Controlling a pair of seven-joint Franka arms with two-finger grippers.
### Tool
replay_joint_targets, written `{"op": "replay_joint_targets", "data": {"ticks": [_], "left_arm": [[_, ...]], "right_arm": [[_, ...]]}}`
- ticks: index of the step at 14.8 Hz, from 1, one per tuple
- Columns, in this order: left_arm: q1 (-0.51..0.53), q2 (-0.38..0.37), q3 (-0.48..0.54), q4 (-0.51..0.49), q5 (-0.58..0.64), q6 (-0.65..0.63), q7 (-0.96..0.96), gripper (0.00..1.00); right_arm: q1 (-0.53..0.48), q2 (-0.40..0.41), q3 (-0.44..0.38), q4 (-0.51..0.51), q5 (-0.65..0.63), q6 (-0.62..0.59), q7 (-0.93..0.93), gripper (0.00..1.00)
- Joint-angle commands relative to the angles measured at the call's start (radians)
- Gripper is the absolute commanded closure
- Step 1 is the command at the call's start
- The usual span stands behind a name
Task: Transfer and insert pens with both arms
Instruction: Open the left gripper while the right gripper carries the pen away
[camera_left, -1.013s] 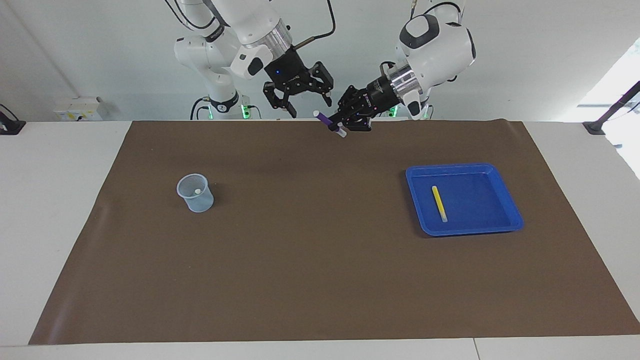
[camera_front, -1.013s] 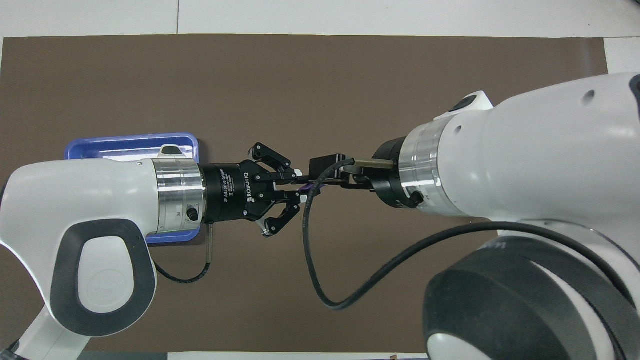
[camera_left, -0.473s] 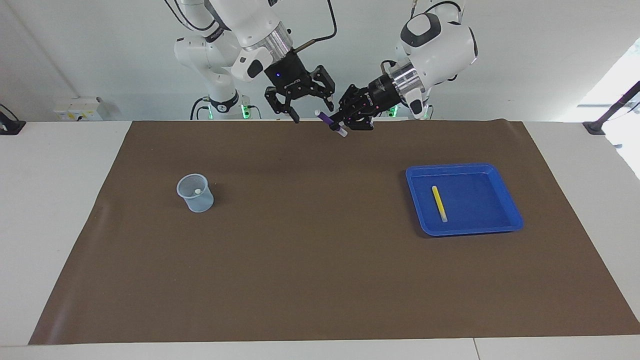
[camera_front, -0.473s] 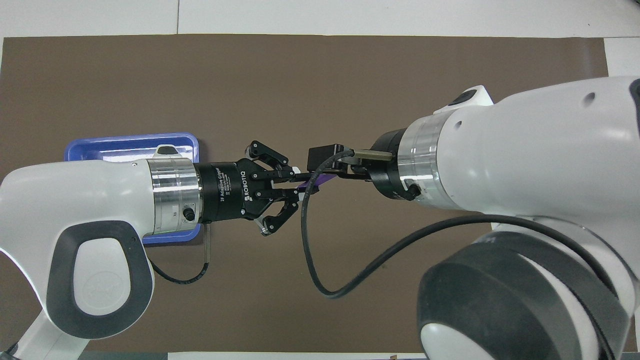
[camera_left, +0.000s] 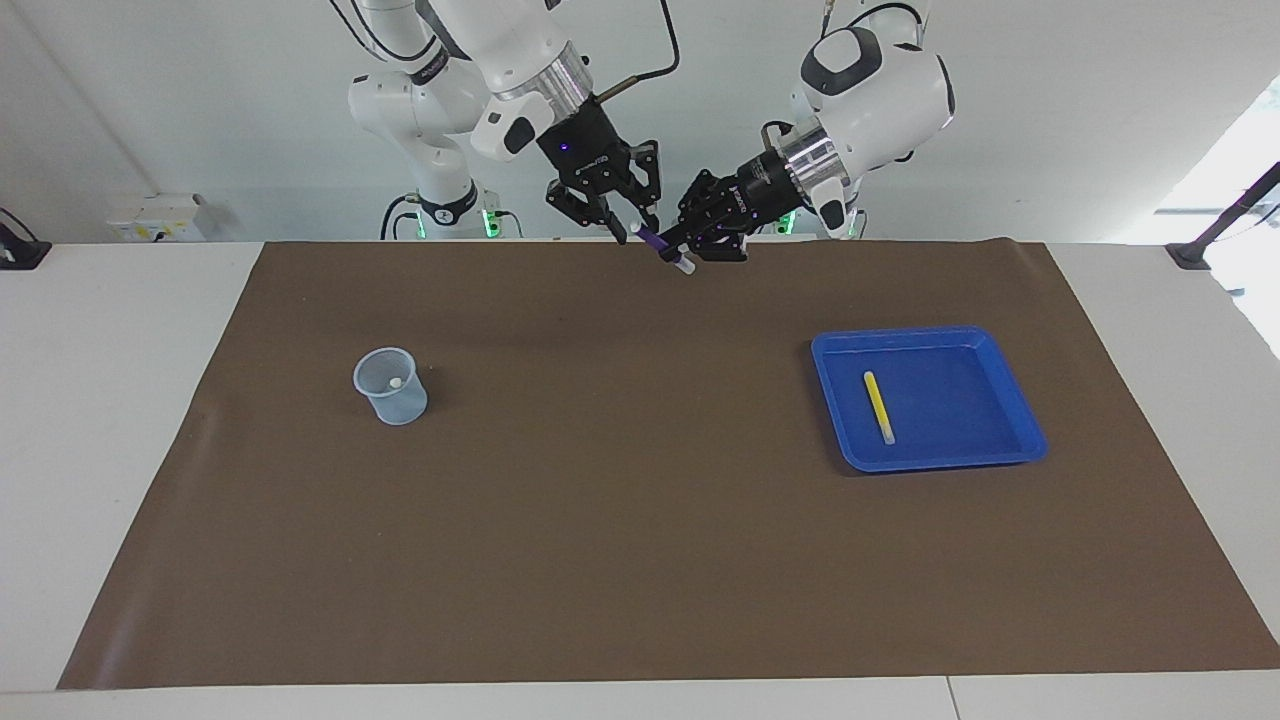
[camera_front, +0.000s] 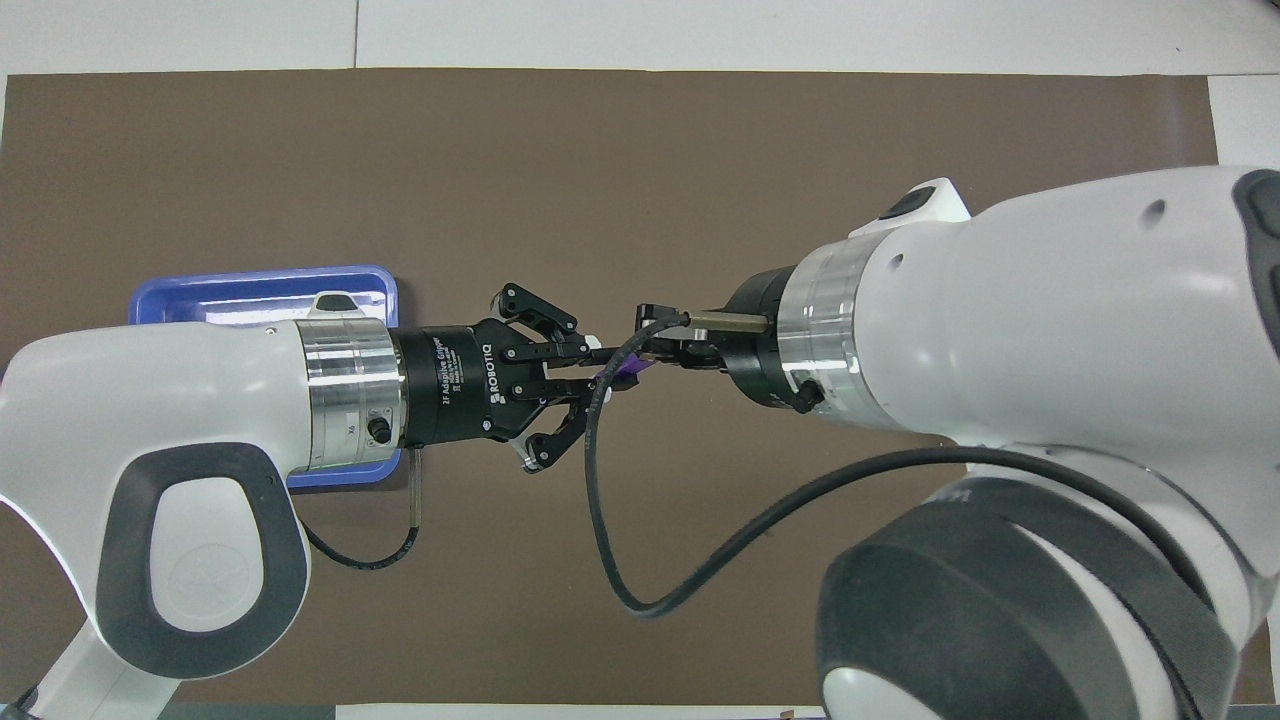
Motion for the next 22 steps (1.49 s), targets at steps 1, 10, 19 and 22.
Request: {"op": "replay_joint_targets", "data": {"ticks": [1, 10, 19, 22], "left_arm": [[-0.006, -0.033, 0.006, -0.032, -0.027, 0.024, -0.004, 1.0], [-0.004, -0.036, 0.009, -0.038, -0.034, 0.023, 0.0, 0.0], [0.25, -0.042, 0.015, -0.028, 0.136, -0.237, -0.009, 0.0], [0.305, -0.037, 0.015, -0.01, 0.365, -0.318, -0.001, 0.0]], "right_arm": [[-0.01, -0.005, 0.011, -0.01, 0.009, 0.013, -0.016, 1.0], [-0.013, -0.008, -0.08, -0.022, -0.018, -0.022, -0.028, 1.0], [-0.013, -0.112, -0.245, -0.247, -0.273, -0.031, -0.192, 1.0], [-0.013, -0.175, -0.311, -0.391, -0.325, 0.045, -0.31, 1.0]]}}
